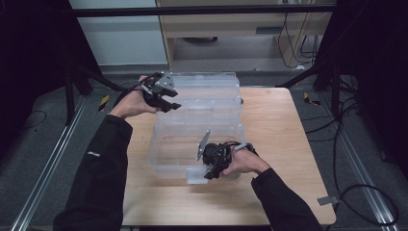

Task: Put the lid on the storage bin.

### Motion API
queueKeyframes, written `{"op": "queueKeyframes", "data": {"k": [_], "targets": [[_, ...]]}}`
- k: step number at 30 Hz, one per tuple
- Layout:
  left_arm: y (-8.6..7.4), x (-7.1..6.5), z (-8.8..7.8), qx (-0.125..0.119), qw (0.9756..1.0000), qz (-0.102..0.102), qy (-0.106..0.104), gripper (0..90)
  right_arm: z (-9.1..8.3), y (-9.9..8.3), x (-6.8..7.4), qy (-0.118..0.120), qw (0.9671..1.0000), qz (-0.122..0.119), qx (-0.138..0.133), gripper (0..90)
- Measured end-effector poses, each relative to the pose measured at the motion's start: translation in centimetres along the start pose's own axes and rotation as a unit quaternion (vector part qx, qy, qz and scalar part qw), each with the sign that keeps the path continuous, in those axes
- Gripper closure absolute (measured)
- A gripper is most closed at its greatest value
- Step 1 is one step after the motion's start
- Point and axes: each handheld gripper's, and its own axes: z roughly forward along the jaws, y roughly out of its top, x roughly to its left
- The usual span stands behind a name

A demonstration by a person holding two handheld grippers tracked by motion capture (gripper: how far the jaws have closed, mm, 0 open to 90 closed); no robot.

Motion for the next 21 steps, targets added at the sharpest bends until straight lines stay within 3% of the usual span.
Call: {"op": "queueKeyframes", "data": {"k": [21], "targets": [[0.0, 0.5, 2.6, 0.035, 0.9988, 0.03, -0.016, 65.3, 0.1, 0.0, 0.0, 0.001, 1.0, 0.002, 0.003, 62.5]]}}
